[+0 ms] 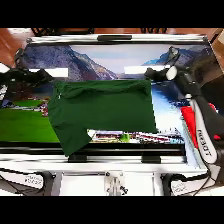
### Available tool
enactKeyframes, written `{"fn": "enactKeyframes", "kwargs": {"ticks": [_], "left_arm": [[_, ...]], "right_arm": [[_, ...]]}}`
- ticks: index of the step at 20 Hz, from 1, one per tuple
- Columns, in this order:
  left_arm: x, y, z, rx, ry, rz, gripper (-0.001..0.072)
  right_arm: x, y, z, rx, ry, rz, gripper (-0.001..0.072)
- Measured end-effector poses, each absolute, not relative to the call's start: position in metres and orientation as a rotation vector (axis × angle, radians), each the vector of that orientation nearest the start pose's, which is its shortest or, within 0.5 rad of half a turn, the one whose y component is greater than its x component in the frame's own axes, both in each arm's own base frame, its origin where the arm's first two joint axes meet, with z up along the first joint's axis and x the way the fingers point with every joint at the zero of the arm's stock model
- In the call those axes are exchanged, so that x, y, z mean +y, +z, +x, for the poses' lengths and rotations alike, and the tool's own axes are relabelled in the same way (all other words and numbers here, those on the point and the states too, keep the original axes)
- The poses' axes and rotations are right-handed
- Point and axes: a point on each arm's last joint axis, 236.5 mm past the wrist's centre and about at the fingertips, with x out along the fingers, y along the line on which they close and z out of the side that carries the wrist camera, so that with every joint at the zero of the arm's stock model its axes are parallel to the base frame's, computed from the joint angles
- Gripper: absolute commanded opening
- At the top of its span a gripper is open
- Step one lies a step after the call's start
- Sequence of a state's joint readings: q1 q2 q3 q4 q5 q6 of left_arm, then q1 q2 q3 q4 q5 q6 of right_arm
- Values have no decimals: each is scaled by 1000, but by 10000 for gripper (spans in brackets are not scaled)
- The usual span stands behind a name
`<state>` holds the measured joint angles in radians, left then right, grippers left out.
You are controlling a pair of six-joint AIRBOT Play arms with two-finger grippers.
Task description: Fold the shirts.
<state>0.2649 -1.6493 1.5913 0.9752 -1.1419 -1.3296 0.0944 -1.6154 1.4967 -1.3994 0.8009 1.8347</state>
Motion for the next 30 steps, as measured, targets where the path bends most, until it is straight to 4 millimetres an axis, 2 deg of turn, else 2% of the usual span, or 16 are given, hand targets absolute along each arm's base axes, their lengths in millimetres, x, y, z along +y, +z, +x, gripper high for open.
{"fn": "enactKeyframes", "kwargs": {"ticks": [2,3,5,7,9,11,13,15,19,20,21,23,24,27,30], "left_arm": [[45,29,472,1214,-159,-548,486],[55,22,446,1310,-138,-590,440],[63,9,400,1457,-131,-654,440],[67,-6,360,1550,-115,-718,441],[64,-26,328,1598,-103,-764,447],[60,-49,302,1633,-90,-804,462],[49,-67,286,1644,-109,-842,461],[35,-79,284,1607,-143,-889,460],[19,-93,299,1505,-165,-927,455],[15,-95,303,1489,-166,-925,434],[11,-96,307,1473,-171,-919,345],[8,-102,315,1447,-160,-883,40],[8,-105,321,1429,-150,-868,37],[1,-105,325,1419,-159,-855,37],[-1,-105,326,1418,-165,-849,37]], "right_arm": [[43,31,505,1066,9,263,547],[21,32,485,1138,-6,223,546],[-10,25,439,1312,-18,213,547],[-17,19,401,1450,17,267,547],[-16,13,377,1538,55,322,547],[-6,7,364,1585,99,355,547],[3,2,361,1595,126,360,547],[12,-1,367,1568,148,355,547],[20,-5,375,1537,163,337,547],[21,-5,375,1538,165,333,547],[21,-6,375,1538,164,328,547],[19,-7,375,1535,157,319,547],[19,-8,373,1545,155,314,547],[9,-25,345,1649,145,303,547],[14,-55,304,1769,167,426,547]]}}
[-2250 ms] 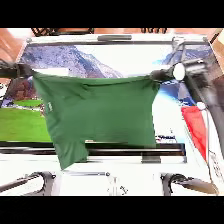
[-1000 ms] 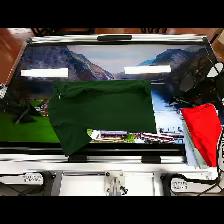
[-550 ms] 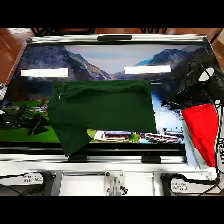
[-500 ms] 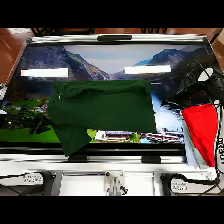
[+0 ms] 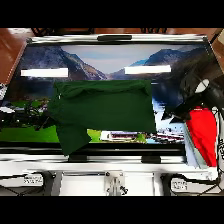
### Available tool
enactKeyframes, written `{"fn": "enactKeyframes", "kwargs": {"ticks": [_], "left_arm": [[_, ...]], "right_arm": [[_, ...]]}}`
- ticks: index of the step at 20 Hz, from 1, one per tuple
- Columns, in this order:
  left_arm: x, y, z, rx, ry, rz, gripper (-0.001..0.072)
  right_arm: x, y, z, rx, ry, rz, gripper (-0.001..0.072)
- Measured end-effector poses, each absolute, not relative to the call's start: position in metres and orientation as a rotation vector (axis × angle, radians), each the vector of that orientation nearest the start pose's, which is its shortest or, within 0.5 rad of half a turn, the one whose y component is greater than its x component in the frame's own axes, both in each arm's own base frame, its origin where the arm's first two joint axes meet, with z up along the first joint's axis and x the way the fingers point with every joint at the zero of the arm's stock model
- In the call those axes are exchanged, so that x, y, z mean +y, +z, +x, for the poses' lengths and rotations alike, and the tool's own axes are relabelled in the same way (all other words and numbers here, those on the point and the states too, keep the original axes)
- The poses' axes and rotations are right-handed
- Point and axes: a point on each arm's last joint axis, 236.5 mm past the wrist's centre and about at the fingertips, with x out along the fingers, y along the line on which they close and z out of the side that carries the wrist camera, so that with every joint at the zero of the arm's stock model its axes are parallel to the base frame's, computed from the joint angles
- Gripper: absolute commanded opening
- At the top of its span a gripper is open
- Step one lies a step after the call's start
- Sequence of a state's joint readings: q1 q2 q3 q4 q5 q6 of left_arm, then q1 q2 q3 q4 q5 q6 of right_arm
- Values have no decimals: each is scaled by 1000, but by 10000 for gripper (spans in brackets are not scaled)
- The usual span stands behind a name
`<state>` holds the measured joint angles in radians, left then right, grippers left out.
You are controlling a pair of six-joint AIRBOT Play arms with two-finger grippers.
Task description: Fold the shirts.
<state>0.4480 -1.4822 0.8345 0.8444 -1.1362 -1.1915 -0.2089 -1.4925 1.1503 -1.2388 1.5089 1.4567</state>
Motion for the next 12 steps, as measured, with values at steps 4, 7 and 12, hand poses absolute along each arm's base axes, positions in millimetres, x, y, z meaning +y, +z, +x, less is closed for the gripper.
{"fn": "enactKeyframes", "kwargs": {"ticks": [4,7,12], "left_arm": [[-5,-103,324,1429,-183,-851,38],[-7,-102,322,1434,-195,-849,37],[-10,-98,320,1439,-222,-838,37]], "right_arm": [[27,-87,292,1768,131,531,547],[43,-103,291,1761,121,545,547],[76,-119,296,1746,158,567,62]]}}
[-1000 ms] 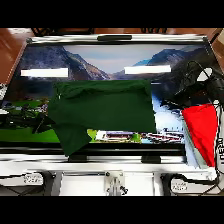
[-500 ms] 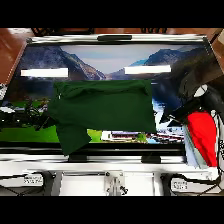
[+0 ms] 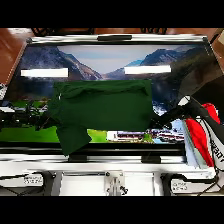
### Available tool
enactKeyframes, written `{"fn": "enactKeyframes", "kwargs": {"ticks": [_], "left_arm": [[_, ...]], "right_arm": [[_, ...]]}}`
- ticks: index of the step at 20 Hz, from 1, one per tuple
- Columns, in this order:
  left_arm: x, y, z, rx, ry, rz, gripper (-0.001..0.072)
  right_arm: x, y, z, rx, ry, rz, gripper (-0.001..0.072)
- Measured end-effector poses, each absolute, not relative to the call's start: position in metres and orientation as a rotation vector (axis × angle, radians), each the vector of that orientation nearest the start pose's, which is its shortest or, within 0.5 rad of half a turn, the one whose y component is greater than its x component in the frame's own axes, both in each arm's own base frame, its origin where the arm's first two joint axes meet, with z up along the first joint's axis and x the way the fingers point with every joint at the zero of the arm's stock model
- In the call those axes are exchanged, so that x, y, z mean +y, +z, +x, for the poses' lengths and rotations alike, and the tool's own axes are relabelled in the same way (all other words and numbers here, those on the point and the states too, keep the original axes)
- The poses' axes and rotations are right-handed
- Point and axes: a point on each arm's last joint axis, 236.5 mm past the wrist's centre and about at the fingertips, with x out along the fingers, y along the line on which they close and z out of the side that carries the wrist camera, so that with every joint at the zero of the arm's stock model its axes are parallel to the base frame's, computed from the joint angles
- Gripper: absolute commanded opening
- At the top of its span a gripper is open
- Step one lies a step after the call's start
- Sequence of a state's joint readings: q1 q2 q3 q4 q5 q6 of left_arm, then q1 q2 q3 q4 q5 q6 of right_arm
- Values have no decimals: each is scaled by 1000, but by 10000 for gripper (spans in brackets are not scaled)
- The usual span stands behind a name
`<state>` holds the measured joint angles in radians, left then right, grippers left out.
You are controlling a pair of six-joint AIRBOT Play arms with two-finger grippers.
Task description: Fold the shirts.
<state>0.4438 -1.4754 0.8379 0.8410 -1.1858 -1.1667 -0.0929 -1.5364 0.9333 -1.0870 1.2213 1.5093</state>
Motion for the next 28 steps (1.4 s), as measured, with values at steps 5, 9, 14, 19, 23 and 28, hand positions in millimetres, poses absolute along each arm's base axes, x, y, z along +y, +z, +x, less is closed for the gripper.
{"fn": "enactKeyframes", "kwargs": {"ticks": [5,9,14,19,23,28], "left_arm": [[-1,-56,346,1346,-282,-746,35],[16,95,399,966,-350,-437,37],[-23,415,338,187,-316,-112,37],[-59,577,165,-370,-146,50,36],[-51,575,113,-382,1,92,36],[-34,497,139,-60,41,111,36]], "right_arm": [[78,-91,345,1515,196,447,61],[83,73,409,1064,322,299,61],[72,395,359,210,325,83,61],[53,537,201,-233,216,-78,61],[38,531,152,-216,140,-123,61],[19,451,174,139,84,-134,61]]}}
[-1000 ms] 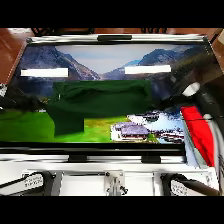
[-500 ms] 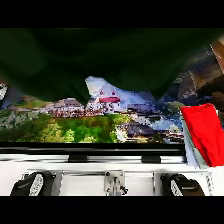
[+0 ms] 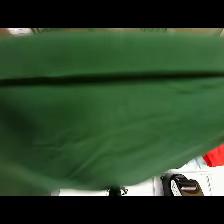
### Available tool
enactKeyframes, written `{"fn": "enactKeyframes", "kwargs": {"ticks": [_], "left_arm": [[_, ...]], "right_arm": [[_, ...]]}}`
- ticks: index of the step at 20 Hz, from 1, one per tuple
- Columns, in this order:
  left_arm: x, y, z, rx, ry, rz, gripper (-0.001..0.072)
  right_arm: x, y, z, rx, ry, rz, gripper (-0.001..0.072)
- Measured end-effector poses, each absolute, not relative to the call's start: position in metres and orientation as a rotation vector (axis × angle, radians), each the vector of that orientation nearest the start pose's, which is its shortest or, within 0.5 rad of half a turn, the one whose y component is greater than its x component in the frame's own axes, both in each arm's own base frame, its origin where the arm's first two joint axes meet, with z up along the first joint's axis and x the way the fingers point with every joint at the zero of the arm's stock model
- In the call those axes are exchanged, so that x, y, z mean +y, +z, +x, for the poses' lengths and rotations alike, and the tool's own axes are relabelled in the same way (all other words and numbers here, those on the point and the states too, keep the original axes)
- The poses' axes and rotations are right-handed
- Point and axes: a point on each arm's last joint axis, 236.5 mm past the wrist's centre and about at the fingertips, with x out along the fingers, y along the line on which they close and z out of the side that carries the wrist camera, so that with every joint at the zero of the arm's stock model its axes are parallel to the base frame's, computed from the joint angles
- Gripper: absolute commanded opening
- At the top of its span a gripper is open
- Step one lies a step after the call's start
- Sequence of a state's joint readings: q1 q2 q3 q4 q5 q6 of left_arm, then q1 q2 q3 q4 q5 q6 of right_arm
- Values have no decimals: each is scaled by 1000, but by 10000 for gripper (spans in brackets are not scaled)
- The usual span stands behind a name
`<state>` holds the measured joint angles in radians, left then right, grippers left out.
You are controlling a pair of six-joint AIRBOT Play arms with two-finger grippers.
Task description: Fold the shirts.
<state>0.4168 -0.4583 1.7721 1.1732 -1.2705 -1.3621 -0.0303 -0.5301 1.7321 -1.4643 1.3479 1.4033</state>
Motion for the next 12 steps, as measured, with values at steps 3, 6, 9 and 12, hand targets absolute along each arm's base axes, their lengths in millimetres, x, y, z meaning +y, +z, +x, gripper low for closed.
{"fn": "enactKeyframes", "kwargs": {"ticks": [3,6,9,12], "left_arm": [[-19,417,177,221,13,79,37],[-6,317,224,500,-59,-3,36],[-4,220,285,699,-175,-138,36],[-15,151,345,811,-271,-242,36]], "right_arm": [[9,368,206,461,68,-120,62],[4,263,244,774,58,-72,61],[11,179,301,882,83,-20,60],[32,122,369,864,168,43,61]]}}
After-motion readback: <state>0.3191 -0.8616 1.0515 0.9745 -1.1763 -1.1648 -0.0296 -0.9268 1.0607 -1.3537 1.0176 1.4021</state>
